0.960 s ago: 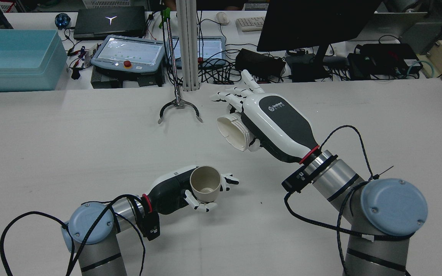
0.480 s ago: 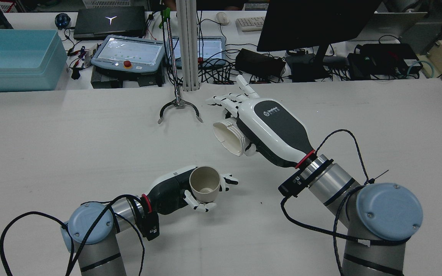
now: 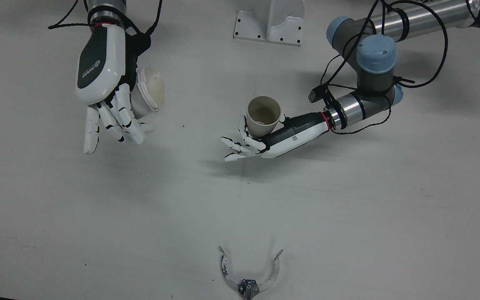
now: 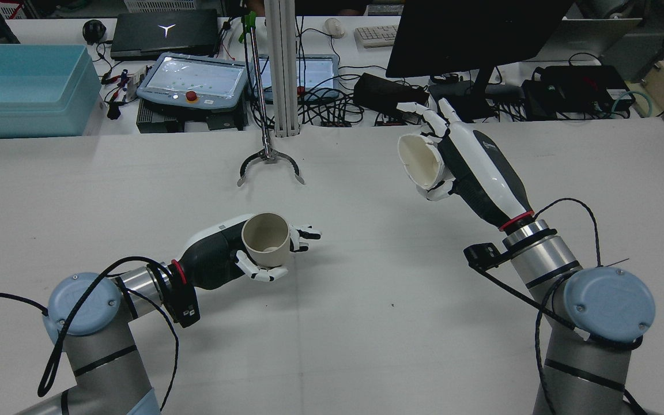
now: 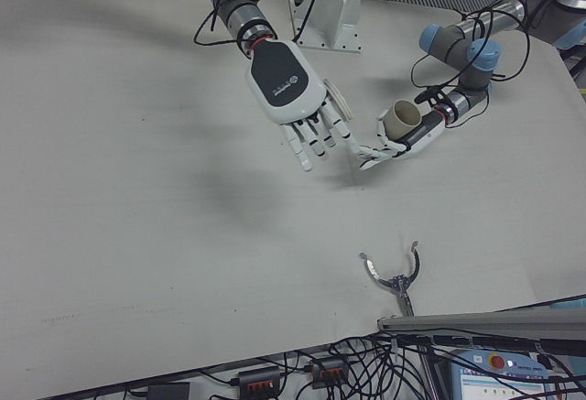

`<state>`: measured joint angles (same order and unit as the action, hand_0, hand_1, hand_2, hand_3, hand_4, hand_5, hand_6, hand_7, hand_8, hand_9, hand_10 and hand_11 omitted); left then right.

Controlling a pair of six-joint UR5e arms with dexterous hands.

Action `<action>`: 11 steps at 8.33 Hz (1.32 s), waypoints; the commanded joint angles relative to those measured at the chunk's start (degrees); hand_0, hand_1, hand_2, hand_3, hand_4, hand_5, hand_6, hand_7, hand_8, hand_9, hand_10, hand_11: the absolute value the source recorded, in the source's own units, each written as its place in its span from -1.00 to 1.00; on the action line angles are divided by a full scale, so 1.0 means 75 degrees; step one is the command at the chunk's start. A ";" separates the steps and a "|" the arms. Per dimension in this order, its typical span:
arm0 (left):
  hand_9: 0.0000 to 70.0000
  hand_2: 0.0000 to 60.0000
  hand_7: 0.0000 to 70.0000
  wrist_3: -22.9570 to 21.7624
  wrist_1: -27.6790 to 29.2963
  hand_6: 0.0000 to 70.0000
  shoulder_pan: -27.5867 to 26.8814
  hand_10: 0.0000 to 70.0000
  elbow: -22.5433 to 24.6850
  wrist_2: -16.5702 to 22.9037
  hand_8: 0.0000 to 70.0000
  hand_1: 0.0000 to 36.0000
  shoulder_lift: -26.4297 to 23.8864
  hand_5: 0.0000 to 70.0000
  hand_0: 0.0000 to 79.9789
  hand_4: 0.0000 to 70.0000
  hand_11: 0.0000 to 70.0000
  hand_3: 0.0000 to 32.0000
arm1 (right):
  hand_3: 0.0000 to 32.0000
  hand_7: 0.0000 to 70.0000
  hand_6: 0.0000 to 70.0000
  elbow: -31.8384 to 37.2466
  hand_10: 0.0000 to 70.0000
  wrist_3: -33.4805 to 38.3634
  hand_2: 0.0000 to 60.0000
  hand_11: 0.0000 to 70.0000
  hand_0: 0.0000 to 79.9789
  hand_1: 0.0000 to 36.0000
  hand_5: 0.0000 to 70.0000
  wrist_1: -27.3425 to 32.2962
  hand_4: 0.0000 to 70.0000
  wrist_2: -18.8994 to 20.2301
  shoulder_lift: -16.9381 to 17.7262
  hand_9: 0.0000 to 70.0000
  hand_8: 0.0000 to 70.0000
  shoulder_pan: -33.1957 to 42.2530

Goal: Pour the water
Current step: 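Turn the white cup upright and lower it to the table, right hand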

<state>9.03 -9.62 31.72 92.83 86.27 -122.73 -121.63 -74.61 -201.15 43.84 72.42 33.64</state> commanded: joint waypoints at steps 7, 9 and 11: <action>-0.87 1.00 -0.62 -0.0126 0.0790 -0.13 0.2040 -0.67 0.1486 0.0087 -0.69 1.00 0.3602 1.00 1.00 1.00 -0.43 -1.00 | -1.00 0.30 0.62 0.4794 -0.49 0.7339 0.38 -0.22 0.29 0.15 -0.49 0.2424 -0.21 -0.0303 0.0597 0.60 0.31 0.0160; -0.88 1.00 -0.61 -0.0138 0.0755 -0.12 0.2052 -0.67 0.1556 0.0134 -0.69 1.00 0.3602 1.00 1.00 1.00 -0.43 -1.00 | -1.00 0.31 0.77 0.5575 -0.47 0.7440 0.34 -0.19 0.30 0.15 -0.44 0.3788 -0.44 -0.0279 0.0934 0.72 0.44 -0.0194; -0.88 1.00 -0.61 -0.0149 0.0743 -0.12 0.2064 -0.67 0.1592 0.0145 -0.69 1.00 0.3614 1.00 1.00 1.00 -0.44 -1.00 | -1.00 0.33 0.84 0.5437 -0.57 0.7557 0.35 -0.33 0.36 0.26 -0.42 0.3746 -0.43 -0.0209 0.1206 0.66 0.41 0.0048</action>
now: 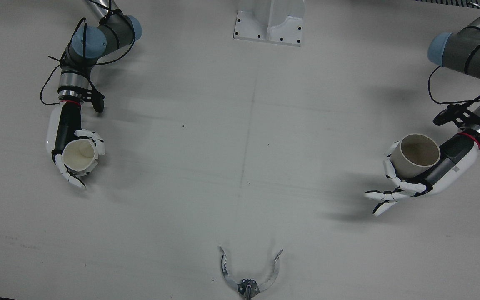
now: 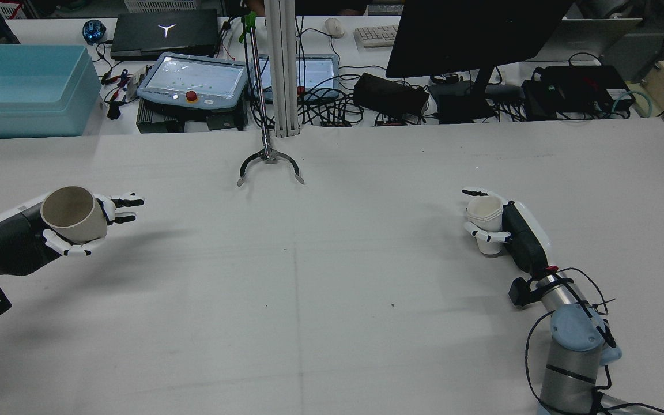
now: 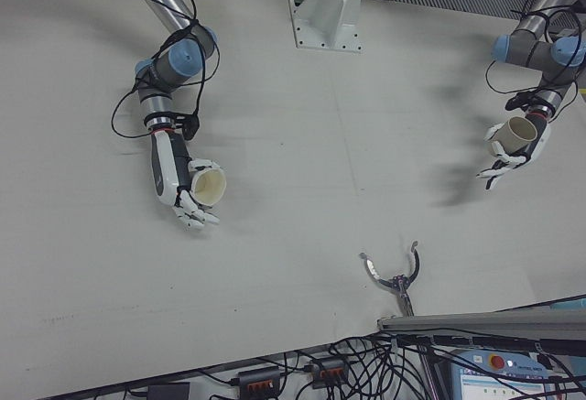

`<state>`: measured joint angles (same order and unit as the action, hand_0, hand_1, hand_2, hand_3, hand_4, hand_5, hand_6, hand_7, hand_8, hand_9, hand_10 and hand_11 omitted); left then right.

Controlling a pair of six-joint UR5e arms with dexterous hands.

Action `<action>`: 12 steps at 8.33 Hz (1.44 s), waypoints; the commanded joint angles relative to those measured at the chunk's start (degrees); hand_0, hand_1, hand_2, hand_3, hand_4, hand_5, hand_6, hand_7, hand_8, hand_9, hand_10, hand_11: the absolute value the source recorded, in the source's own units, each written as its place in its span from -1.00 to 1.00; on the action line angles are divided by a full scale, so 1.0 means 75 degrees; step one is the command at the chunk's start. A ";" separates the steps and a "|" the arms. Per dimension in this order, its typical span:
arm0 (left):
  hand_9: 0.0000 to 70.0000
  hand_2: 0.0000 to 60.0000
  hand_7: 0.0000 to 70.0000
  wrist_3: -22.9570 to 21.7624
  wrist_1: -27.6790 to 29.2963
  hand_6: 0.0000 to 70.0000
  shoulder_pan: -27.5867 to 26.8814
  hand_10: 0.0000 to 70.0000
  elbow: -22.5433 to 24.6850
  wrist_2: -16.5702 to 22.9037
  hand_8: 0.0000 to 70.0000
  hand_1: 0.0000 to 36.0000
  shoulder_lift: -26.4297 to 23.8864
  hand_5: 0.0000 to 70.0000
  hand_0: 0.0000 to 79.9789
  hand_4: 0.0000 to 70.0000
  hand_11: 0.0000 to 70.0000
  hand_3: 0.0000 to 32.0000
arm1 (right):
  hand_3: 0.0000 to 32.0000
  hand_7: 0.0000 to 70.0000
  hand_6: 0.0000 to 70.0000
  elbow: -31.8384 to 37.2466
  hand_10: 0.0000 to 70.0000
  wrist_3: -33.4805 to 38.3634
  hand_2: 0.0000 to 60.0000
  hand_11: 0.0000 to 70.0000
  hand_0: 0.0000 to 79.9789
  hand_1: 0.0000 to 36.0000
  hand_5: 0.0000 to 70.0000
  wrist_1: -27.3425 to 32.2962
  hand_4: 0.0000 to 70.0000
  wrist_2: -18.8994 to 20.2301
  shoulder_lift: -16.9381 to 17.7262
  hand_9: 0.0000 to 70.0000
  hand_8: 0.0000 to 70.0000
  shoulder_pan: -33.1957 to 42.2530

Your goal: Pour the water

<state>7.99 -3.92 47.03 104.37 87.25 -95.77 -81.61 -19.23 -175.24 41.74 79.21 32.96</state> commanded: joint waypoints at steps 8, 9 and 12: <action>-0.87 1.00 -0.61 0.0002 0.0182 -0.11 0.0162 -0.66 -0.0100 0.0015 -0.68 1.00 0.0183 1.00 1.00 1.00 -0.42 -1.00 | 1.00 -1.00 -1.00 -0.0204 -1.00 -0.0084 -0.74 -1.00 0.53 0.60 -0.74 0.0256 -1.00 0.0482 0.0279 -1.00 -1.00 0.0364; -0.86 1.00 -0.61 0.0002 0.0229 -0.11 0.0209 -0.66 -0.0123 0.0015 -0.68 1.00 0.0218 1.00 1.00 1.00 -0.42 -1.00 | 1.00 -1.00 -1.00 -0.0216 -1.00 -0.0084 -0.70 -1.00 0.51 0.60 -0.74 0.0256 -1.00 0.0482 0.0256 -1.00 -1.00 0.0364; -0.87 1.00 -0.61 0.0002 0.0253 -0.11 0.0350 -0.66 -0.0182 0.0027 -0.68 1.00 0.0218 1.00 1.00 1.00 -0.42 -1.00 | 1.00 -1.00 -0.99 -0.1836 -1.00 -0.0130 -0.64 -1.00 0.55 0.67 -0.73 -0.0163 -1.00 0.0691 0.0523 -1.00 -1.00 0.0794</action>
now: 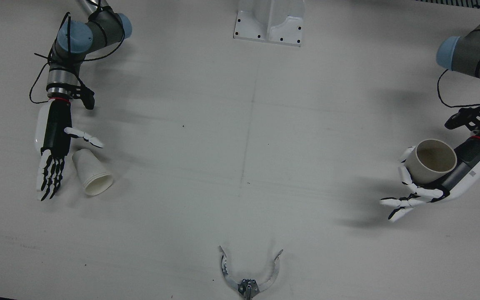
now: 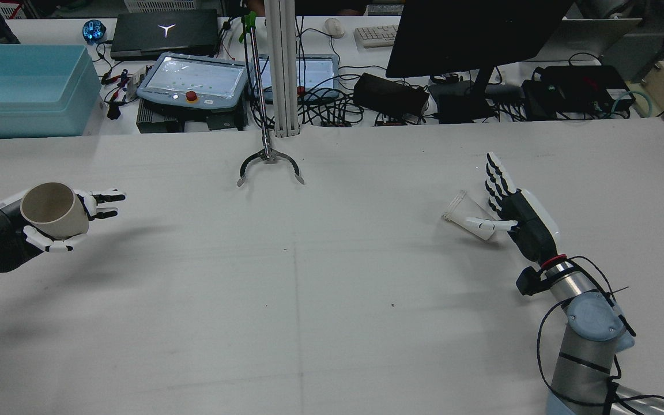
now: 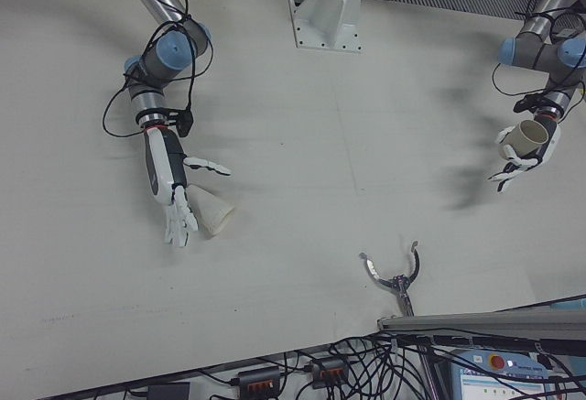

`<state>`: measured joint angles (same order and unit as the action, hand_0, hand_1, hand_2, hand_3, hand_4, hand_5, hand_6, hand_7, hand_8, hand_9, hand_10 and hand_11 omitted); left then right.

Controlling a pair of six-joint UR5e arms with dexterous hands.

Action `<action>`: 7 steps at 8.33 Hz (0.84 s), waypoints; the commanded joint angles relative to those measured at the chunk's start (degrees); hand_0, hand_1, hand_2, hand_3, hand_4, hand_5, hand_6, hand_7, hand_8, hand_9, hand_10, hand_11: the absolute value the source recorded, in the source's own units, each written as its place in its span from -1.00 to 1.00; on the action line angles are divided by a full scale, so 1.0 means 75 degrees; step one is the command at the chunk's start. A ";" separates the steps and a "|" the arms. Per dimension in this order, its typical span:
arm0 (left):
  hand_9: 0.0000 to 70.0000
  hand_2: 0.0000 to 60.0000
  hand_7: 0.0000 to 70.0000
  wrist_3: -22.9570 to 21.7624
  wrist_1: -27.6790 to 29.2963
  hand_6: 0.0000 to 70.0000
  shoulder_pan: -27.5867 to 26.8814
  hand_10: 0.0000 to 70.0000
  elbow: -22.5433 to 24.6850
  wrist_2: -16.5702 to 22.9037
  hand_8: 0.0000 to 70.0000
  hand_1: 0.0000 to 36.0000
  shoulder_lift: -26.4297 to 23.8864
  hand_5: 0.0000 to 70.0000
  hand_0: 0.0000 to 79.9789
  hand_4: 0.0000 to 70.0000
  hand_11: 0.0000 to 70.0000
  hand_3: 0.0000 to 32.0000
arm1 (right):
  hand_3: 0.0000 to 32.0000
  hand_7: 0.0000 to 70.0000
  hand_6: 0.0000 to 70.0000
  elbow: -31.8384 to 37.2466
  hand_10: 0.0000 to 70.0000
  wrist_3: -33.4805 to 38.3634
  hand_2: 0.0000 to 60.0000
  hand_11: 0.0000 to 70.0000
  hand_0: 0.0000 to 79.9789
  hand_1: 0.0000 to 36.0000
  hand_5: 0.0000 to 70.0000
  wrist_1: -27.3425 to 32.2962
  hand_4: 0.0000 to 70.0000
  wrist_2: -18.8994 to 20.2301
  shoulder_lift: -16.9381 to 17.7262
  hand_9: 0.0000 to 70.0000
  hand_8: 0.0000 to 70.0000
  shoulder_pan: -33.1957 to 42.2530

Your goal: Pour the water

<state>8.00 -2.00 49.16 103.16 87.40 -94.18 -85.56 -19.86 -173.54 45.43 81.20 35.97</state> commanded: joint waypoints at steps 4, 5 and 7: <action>-0.86 1.00 -0.61 0.0000 0.1259 -0.11 0.0523 -0.65 -0.1586 -0.0016 -0.66 1.00 0.0380 1.00 1.00 1.00 -0.41 -1.00 | 1.00 -1.00 -0.93 -0.2725 -1.00 -0.0481 -0.53 -1.00 0.55 0.73 -0.72 -0.1201 -1.00 0.1242 0.0376 -1.00 -1.00 0.1462; -0.84 1.00 -0.57 -0.0023 0.1797 -0.07 0.0570 -0.64 -0.1973 -0.0016 -0.64 1.00 0.0601 1.00 1.00 1.00 -0.39 -1.00 | 1.00 -0.99 -0.91 -0.2725 -1.00 -0.0481 -0.50 -1.00 0.54 0.71 -0.72 -0.1212 -1.00 0.1243 0.0376 -1.00 -1.00 0.1427; -0.94 -1.00 -0.53 -0.0059 0.2211 -0.27 0.0583 -0.70 -0.2211 -0.0039 -0.75 1.00 0.0966 1.00 1.00 1.00 -0.45 -1.00 | 1.00 -0.97 -0.88 -0.2713 -1.00 -0.0551 -0.46 -1.00 0.49 0.65 -0.73 -0.1212 -1.00 0.1243 0.0365 -1.00 -1.00 0.1357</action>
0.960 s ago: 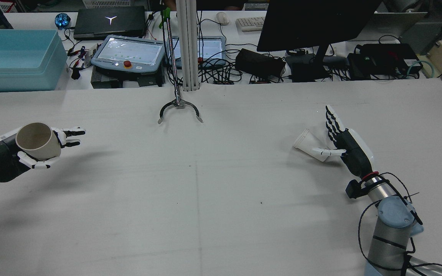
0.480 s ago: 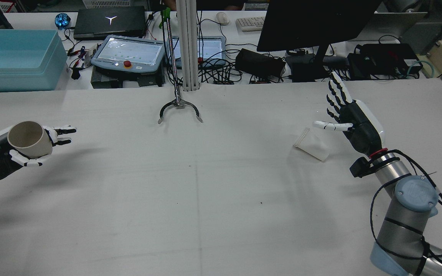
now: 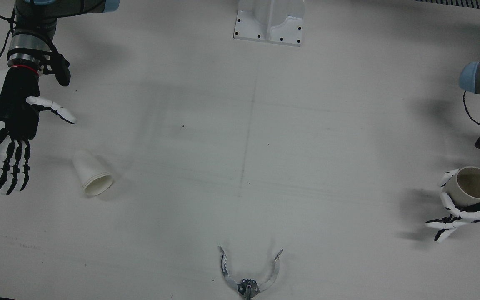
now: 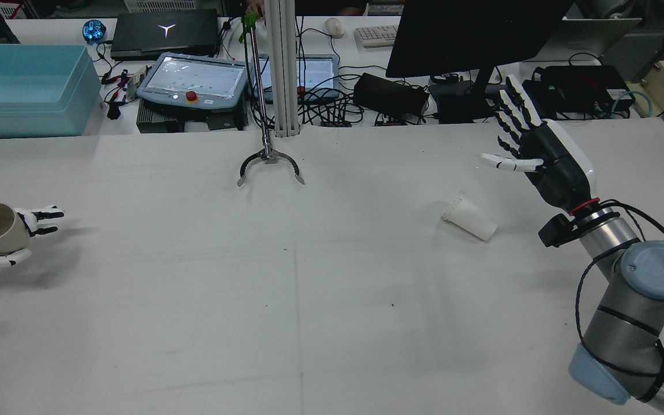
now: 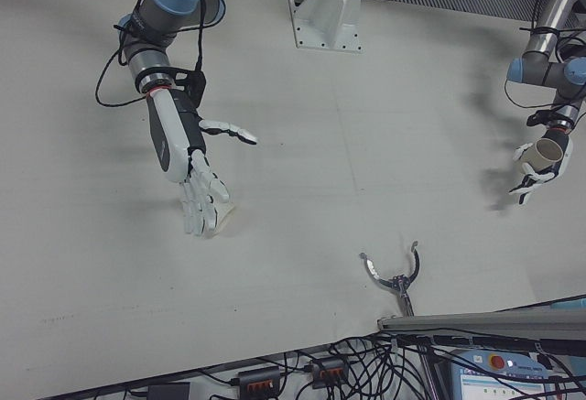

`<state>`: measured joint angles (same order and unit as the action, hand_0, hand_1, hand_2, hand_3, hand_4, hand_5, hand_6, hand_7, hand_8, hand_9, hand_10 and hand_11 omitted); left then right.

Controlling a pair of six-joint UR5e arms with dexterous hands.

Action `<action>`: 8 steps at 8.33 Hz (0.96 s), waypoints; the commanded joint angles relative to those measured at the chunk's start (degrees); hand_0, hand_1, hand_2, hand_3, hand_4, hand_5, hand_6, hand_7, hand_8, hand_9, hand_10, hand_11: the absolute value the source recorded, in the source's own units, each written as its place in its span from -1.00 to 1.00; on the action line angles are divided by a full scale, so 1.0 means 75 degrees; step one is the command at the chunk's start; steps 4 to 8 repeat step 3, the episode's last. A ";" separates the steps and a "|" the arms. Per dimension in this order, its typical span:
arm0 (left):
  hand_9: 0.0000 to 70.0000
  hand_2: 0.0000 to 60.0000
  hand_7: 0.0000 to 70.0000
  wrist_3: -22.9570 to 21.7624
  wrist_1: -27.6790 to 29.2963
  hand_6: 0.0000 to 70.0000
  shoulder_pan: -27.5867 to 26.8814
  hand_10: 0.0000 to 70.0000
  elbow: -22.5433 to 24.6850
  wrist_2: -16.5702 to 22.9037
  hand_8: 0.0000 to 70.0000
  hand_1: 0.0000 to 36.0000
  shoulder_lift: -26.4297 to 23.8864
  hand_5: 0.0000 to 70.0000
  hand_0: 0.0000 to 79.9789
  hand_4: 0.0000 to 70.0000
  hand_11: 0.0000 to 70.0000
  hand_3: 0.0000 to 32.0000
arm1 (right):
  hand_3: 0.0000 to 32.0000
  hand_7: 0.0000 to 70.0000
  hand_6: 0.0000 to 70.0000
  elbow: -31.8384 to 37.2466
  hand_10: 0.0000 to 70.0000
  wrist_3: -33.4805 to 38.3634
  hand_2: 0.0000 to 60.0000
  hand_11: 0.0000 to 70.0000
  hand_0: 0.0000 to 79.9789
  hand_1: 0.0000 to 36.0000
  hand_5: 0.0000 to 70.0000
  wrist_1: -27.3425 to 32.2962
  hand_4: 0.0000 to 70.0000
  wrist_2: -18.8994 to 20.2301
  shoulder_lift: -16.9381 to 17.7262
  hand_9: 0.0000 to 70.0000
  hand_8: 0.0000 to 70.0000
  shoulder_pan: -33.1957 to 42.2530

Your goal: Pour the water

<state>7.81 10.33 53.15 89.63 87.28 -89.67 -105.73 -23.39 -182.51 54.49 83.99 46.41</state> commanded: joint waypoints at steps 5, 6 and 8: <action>-1.00 -1.00 -0.86 -0.0034 0.1281 -0.74 0.0051 -0.85 -0.1074 -0.0059 -0.98 -0.05 0.0424 0.24 1.00 -0.03 -0.72 -1.00 | 1.00 -0.89 -0.84 -0.0024 -1.00 -0.0092 -0.42 -1.00 0.48 0.62 -0.73 -0.0029 -1.00 0.0047 -0.0031 -1.00 -1.00 -0.0060; -1.00 -1.00 -0.86 -0.0034 0.1281 -0.74 0.0051 -0.85 -0.1074 -0.0059 -0.98 -0.05 0.0424 0.24 1.00 -0.03 -0.72 -1.00 | 1.00 -0.89 -0.84 -0.0024 -1.00 -0.0092 -0.42 -1.00 0.48 0.62 -0.73 -0.0029 -1.00 0.0047 -0.0031 -1.00 -1.00 -0.0060; -1.00 -1.00 -0.86 -0.0034 0.1281 -0.74 0.0051 -0.85 -0.1074 -0.0059 -0.98 -0.05 0.0424 0.24 1.00 -0.03 -0.72 -1.00 | 1.00 -0.89 -0.84 -0.0024 -1.00 -0.0092 -0.42 -1.00 0.48 0.62 -0.73 -0.0029 -1.00 0.0047 -0.0031 -1.00 -1.00 -0.0060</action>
